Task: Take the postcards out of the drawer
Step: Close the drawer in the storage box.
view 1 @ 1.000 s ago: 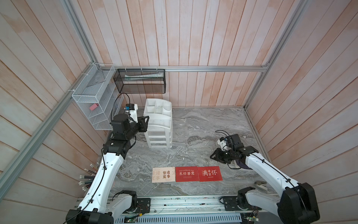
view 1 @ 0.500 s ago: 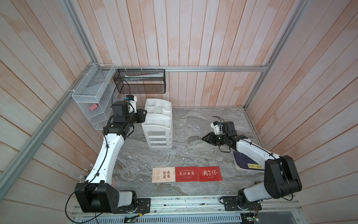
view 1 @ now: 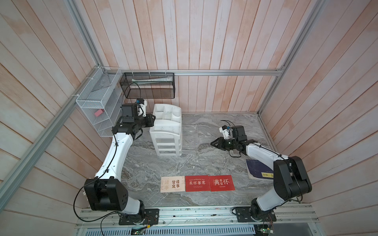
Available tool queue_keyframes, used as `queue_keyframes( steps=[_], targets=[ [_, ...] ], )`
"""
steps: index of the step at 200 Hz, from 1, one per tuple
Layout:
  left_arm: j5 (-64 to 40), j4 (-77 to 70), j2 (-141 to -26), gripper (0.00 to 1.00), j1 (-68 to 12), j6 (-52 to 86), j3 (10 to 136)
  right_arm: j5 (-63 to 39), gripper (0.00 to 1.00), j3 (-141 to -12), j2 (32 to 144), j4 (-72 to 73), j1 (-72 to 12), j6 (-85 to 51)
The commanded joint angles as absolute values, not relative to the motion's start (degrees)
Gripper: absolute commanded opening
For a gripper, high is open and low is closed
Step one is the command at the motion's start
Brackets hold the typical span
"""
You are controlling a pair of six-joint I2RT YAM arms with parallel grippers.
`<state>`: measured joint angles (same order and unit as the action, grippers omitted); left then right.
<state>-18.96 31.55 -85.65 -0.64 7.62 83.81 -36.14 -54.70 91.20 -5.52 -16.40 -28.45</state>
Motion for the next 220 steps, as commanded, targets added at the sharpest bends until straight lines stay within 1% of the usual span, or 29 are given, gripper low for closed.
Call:
queue_keyframes(
  steps=[1,70,94,147,197,220],
  targets=[
    [-17.83,33.46,-87.23,0.30,-0.35,5.45,86.37,-37.44,0.28,-56.41,92.26,-4.11,-16.26,-27.33],
    [-18.23,33.76,-89.85,0.28,-0.36,5.01,87.23,-38.34,0.27,-56.76,94.35,-1.03,-16.26,-28.47],
    [-18.40,33.75,-90.60,0.27,-0.36,5.10,87.63,-38.97,0.27,-57.91,96.52,0.27,-16.24,-28.89],
    [-18.40,35.00,-92.42,0.17,-0.31,5.01,89.22,-39.45,0.27,-59.27,101.50,5.39,-16.26,-31.07],
    [-16.41,35.58,-93.55,0.13,-0.35,5.43,90.17,-39.29,0.27,-63.54,108.41,7.58,-16.52,-31.99],
    [-16.18,35.68,-93.56,0.13,-0.44,6.04,90.12,-39.13,0.27,-66.53,112.48,7.73,-17.27,-32.21]
  ],
)
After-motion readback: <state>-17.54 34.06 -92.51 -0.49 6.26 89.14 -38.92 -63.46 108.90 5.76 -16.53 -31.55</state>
